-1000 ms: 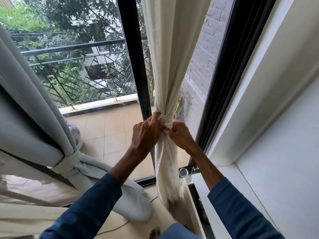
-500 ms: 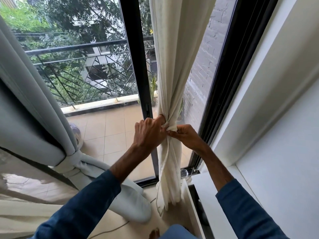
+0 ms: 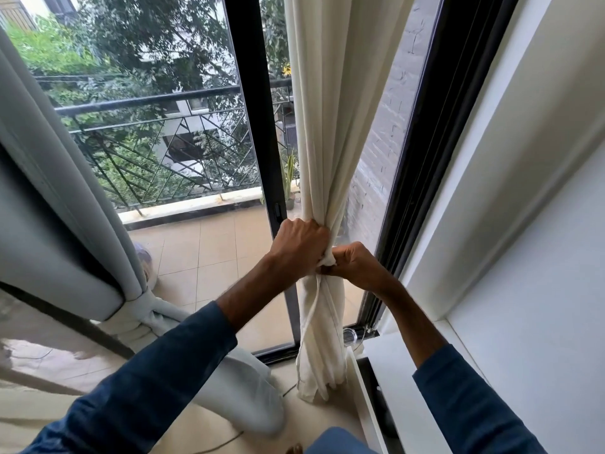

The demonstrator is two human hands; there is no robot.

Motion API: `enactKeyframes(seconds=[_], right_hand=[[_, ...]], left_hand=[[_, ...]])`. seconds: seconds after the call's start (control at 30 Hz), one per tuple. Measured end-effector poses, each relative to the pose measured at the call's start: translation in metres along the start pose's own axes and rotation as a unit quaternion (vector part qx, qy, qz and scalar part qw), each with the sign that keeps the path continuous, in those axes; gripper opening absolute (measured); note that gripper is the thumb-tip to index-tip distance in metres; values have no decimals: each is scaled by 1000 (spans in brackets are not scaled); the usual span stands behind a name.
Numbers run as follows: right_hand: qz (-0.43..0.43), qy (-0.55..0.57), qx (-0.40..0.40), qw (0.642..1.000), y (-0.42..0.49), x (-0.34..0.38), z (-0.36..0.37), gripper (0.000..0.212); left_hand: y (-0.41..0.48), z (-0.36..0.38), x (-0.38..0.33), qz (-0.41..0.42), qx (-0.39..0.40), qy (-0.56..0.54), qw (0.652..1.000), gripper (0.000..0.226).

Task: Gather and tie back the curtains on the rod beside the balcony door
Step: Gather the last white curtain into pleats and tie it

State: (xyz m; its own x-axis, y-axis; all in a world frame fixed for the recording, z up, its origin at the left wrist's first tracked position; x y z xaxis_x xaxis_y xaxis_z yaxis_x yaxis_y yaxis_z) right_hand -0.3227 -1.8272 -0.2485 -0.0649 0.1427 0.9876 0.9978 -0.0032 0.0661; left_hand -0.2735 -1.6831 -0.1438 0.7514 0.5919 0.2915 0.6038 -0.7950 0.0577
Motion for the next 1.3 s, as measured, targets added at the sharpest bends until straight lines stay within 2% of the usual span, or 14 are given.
enactKeyframes(seconds=[0.13,0.23,0.33,0.43,0.53,0.63,0.8,1.0,1.13,1.3], right_hand=[[6,5,-12,1000,-5,-1,-12,29],[13,52,-23,998,-8,0,-19,31],[10,78,-48,996,-10,1,-21,31],[27,86,-61,994,-11,3,-18,31],[51,92,-72,992,-11,1,-16,30],[56,82,-77,992,-8,-1,-16,30],[51,94,-89,990,-1,-2,-16,28],[60,87,-62,992,9,-1,-23,28],[58,56,-46,996,10,-1,-27,28],[49,-14,-13,999,20,4,-30,20]], left_hand=[[1,12,10,32,4,-48,998,16],[0,31,14,18,-34,-126,991,20],[-7,44,8,-32,-145,-157,976,22],[-13,50,2,-89,-281,-168,941,12],[-13,48,0,-110,-316,-215,917,9],[-14,50,-1,-100,-310,-207,922,9],[-6,56,1,5,-272,-161,949,14],[3,57,8,-17,-246,-156,956,15],[6,53,5,17,-187,-84,979,22],[13,36,-4,84,-54,14,995,20]])
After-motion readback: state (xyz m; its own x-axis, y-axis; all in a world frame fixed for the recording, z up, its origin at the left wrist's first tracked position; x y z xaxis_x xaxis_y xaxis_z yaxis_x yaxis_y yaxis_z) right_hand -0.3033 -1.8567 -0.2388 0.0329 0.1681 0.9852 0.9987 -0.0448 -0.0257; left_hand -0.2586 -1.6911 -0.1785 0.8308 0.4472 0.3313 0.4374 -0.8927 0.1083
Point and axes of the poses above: each hand's wrist, its own y-axis towards the middle knuckle, its own z-axis out of the palm, x = y × z, the point moved 1 cm from there along y, towards the middle knuckle, and after that the axes turned 8 degrees about y, right-handed, at the moved point
